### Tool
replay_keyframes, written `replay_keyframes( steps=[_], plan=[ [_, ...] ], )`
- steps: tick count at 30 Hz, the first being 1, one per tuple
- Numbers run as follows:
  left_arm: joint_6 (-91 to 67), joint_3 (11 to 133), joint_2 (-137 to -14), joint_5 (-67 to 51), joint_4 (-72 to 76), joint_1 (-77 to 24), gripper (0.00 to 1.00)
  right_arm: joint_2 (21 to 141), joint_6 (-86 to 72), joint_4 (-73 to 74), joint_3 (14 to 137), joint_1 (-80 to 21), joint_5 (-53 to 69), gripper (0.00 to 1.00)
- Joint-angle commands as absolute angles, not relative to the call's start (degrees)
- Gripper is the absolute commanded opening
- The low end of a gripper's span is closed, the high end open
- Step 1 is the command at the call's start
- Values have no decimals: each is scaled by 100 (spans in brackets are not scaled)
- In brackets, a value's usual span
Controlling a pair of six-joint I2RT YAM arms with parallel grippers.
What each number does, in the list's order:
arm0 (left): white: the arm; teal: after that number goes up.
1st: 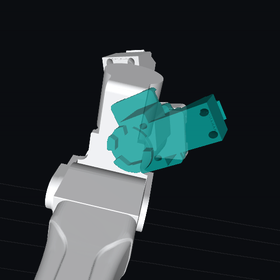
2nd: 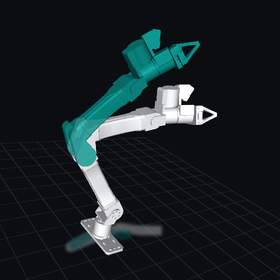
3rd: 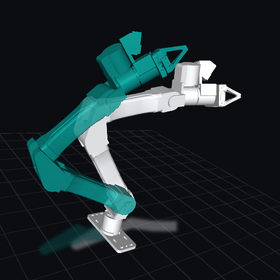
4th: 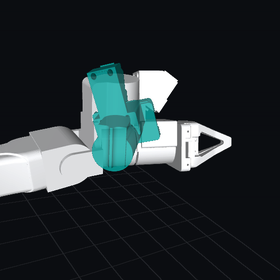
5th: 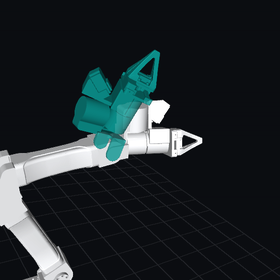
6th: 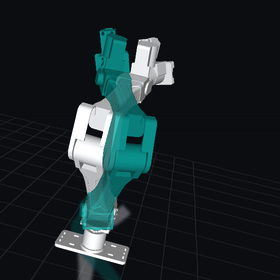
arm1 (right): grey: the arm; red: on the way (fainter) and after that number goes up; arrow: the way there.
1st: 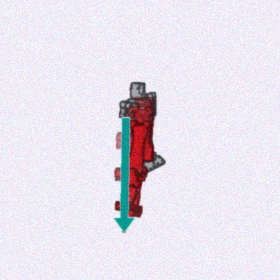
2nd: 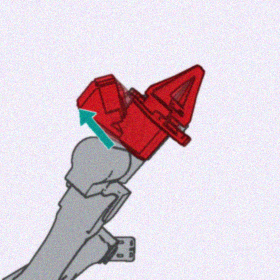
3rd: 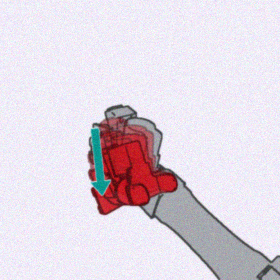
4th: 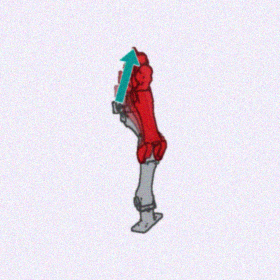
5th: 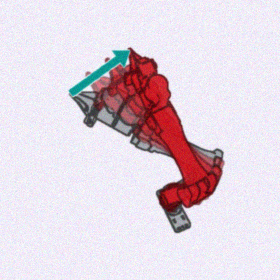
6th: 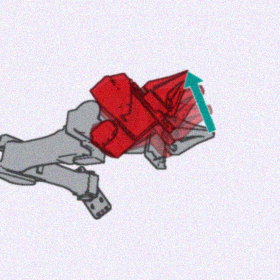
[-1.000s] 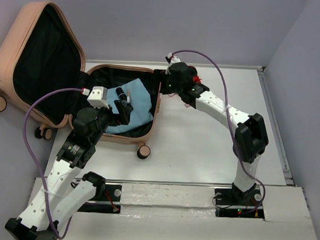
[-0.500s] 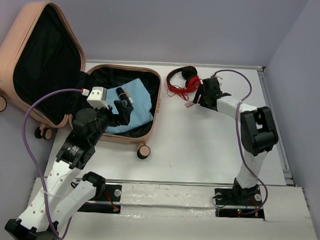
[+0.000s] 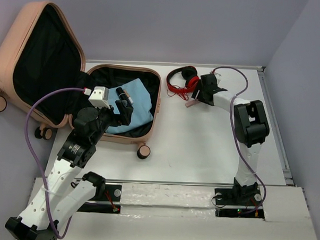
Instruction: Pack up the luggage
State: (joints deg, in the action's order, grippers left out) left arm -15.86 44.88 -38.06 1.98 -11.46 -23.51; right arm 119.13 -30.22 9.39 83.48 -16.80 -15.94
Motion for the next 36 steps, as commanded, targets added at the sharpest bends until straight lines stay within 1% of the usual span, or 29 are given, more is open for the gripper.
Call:
replay_keyframes(
  steps=[1,4,7,8,9,10,11,12,14,16,19,20,24,26,29,30,32,33,35,36],
  plan=[
    [-1485,4474,-3779,211,-853,-2329,99,12067,-2848,958,8464,-1670,-1713,78],
    [-1485,4474,-3779,202,-861,-2320,99,12120,-2358,1168,8543,-1670,-1758,74],
    [-1485,4474,-3779,211,-861,-2312,99,12286,-1796,1632,8831,-1731,-1810,67],
    [-1494,4474,-3779,202,-861,-2312,99,12357,-1671,1817,8937,-1731,-1871,66],
    [-1494,4482,-3779,202,-861,-2294,99,12444,-1592,2150,9121,-1810,-2011,60],
    [-1485,4482,-3779,202,-861,-2294,99,12428,-1521,2214,9114,-1880,-2178,56],
    [-1494,4474,-3771,211,-861,-2277,99,12202,-1460,2232,8871,-1881,-2362,49],
    [-1503,4474,-3771,211,-870,-2276,99,12095,-1476,2232,8781,-1881,-2373,45],
    [-1503,4474,-3779,194,-861,-2268,99,11875,-1538,2224,8536,-1881,-2364,40],
    [-1503,4474,-3788,185,-861,-2268,99,11778,-1573,2198,8394,-1881,-2329,39],
    [-1503,4474,-3788,158,-861,-2259,99,11550,-1652,2083,8148,-1881,-2390,12],
    [-1503,4465,-3779,167,-870,-2259,99,11444,-1687,2005,8078,-1881,-2417,9],
    [-1503,4465,-3744,185,-870,-2259,99,10619,-1705,1811,7770,-1881,-2260,9],
    [-1503,4474,-3727,176,-861,-2259,99,10041,-1653,1653,7586,-2099,-1900,9],
    [-1503,4483,-3709,149,-853,-2215,99,9652,-1696,1250,7602,-2547,-1180,9],
    [-1512,4491,-3709,141,-853,-2197,99,9642,-1748,1161,7690,-2906,-1004,9],
    [-1512,4483,-3691,149,-853,-2180,99,9764,-1942,976,7996,-3294,-397,9],
    [-1512,4474,-3683,176,-853,-2180,99,10034,-2003,845,8485,-3661,-222,9],
    [-1512,4474,-3691,193,-852,-2153,99,10404,-2205,739,9111,-3962,420,9],
    [-1512,4474,-3709,211,-853,-2145,99,10824,-2415,616,9767,-4190,892,10]
  ],
)
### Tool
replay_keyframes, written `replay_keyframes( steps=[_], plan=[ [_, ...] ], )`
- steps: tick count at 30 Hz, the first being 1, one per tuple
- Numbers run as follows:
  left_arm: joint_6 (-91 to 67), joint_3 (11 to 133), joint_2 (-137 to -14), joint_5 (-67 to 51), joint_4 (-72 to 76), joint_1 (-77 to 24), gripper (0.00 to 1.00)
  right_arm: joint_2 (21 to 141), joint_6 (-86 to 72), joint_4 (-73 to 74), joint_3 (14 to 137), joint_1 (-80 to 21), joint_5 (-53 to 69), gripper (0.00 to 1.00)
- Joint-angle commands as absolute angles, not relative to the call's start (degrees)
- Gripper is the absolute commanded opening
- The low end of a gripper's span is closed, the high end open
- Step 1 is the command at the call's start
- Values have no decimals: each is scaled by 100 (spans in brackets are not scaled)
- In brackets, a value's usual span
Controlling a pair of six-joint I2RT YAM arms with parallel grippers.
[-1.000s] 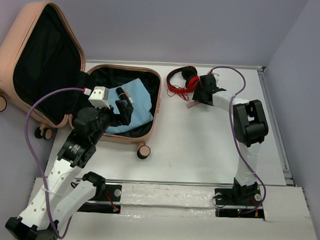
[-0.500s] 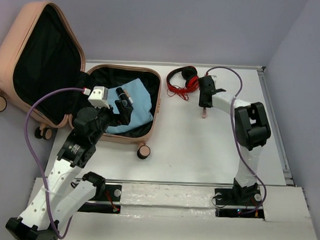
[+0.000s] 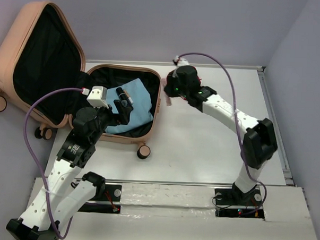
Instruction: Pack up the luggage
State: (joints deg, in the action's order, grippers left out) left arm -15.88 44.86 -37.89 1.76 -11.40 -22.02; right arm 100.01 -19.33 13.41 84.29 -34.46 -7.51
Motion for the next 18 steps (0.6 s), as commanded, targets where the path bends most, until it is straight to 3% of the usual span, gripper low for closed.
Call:
replay_keyframes(
  steps=[1,2,3,5,13,18],
  plan=[
    [-1512,4474,-3718,220,-870,-2136,99,11046,-2513,589,10121,-4288,1123,17],
    [-1512,4474,-3718,228,-879,-2136,99,11248,-2583,589,10421,-4359,1325,31],
    [-1503,4474,-3709,272,-888,-2127,99,11424,-2706,632,10685,-4359,1510,69],
    [-1503,4474,-3683,299,-888,-2136,99,11688,-2768,746,10994,-4359,1521,92],
    [-1512,4465,-3612,123,-853,-2136,99,10899,-2864,703,9151,-3429,-198,95],
    [-1512,4465,-3586,132,-861,-2136,99,10889,-3435,317,8237,-2480,-501,95]
  ],
)
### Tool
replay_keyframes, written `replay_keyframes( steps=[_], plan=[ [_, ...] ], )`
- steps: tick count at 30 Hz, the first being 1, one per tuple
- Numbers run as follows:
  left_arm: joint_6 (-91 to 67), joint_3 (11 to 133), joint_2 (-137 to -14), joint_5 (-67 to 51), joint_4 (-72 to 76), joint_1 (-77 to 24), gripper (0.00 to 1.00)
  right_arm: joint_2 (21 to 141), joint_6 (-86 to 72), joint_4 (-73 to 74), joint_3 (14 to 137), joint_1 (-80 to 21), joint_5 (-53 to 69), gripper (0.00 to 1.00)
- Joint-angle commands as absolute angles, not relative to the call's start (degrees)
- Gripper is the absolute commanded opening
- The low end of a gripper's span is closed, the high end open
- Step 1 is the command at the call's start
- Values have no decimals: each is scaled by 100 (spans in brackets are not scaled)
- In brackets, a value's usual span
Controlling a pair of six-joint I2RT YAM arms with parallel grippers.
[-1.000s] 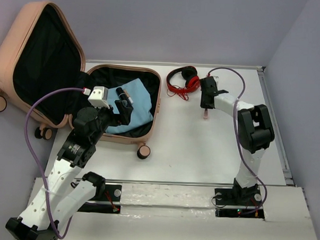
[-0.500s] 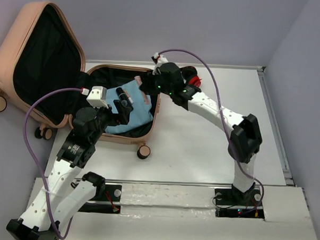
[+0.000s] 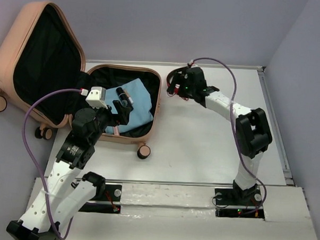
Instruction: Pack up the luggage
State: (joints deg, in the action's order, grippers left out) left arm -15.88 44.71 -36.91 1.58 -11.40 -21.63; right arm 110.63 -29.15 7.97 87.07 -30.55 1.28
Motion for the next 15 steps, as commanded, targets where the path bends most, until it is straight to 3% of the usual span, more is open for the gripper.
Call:
replay_keyframes(
  steps=[1,9,15],
  plan=[
    [-1520,4465,-3577,141,-853,-2136,99,10942,-3645,212,8174,-2287,-692,96],
    [-1503,4456,-3639,149,-853,-2136,99,11654,-5448,-1430,7805,-1811,-395,100],
    [-1503,4456,-3656,141,-853,-2136,99,12391,-6310,-1801,8146,-1811,-272,100]
  ],
)
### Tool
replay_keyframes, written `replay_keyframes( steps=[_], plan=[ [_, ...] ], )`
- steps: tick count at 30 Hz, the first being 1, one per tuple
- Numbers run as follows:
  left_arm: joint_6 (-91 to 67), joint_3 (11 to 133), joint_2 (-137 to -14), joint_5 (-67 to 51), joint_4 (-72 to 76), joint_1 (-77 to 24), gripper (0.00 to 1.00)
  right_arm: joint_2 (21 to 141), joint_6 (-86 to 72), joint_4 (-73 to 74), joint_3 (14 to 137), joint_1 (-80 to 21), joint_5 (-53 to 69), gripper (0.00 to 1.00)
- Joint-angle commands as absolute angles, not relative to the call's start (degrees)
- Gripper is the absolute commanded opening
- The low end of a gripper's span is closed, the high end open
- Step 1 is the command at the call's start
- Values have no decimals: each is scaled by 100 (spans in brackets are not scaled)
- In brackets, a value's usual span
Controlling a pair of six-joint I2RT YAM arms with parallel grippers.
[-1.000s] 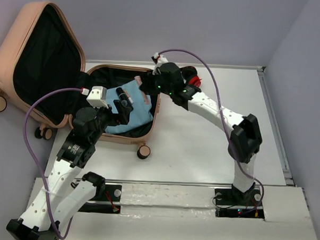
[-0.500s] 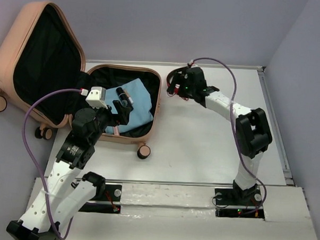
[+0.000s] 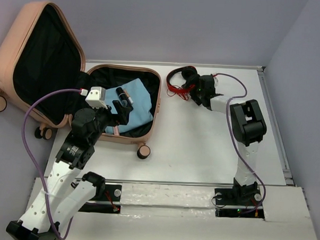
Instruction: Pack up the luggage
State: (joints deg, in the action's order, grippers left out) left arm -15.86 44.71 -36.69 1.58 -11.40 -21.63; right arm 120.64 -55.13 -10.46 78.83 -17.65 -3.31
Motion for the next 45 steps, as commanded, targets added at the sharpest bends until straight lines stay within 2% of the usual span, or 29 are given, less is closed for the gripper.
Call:
replay_keyframes(
  steps=[1,5,8,9,10,12,15,22,24,29,34,42,44,45],
  plan=[
    [-1503,4465,-3665,141,-861,-2136,99,12480,-6493,-1845,8182,-1811,-255,100],
    [-1503,4465,-3683,123,-853,-2127,99,12796,-6890,-2100,8227,-1811,-334,91],
    [-1494,4465,-3709,132,-861,-2136,99,12972,-7066,-2390,8200,-1811,-422,57],
    [-1494,4465,-3709,132,-853,-2136,99,13007,-7084,-2512,8200,-1811,-404,31],
    [-1494,4465,-3726,132,-861,-2127,99,13025,-7023,-2618,8174,-1811,-369,20],
    [-1494,4456,-3744,149,-853,-2118,99,12877,-6953,-2933,7911,-1811,-343,7],
    [-1494,4465,-3788,158,-861,-2101,99,12342,-6707,-3461,7366,-1811,-282,7],
    [-1538,4474,-3771,176,-809,-1978,99,10408,-5880,-3454,6680,-1811,156,7],
    [-1547,4465,-3744,193,-791,-1916,99,9952,-5801,-3174,6671,-1811,254,7],
    [-1591,4553,-3692,553,-896,-1819,99,9686,-5493,-2610,7285,-2432,421,7],
    [-1802,4667,-3332,1177,-1081,-1810,99,10326,-5528,-2452,8444,-3215,615,7],
    [-2178,5001,-2928,2318,-2082,-1802,99,12108,-5055,-1646,10578,-4375,861,7],
    [-2364,5010,-2436,2521,-2240,-1802,99,12548,-4651,-797,11194,-4499,1071,12],
    [-2425,5097,-2321,2879,-2372,-1802,99,12986,-4458,-513,11867,-4561,1159,25]
  ],
)
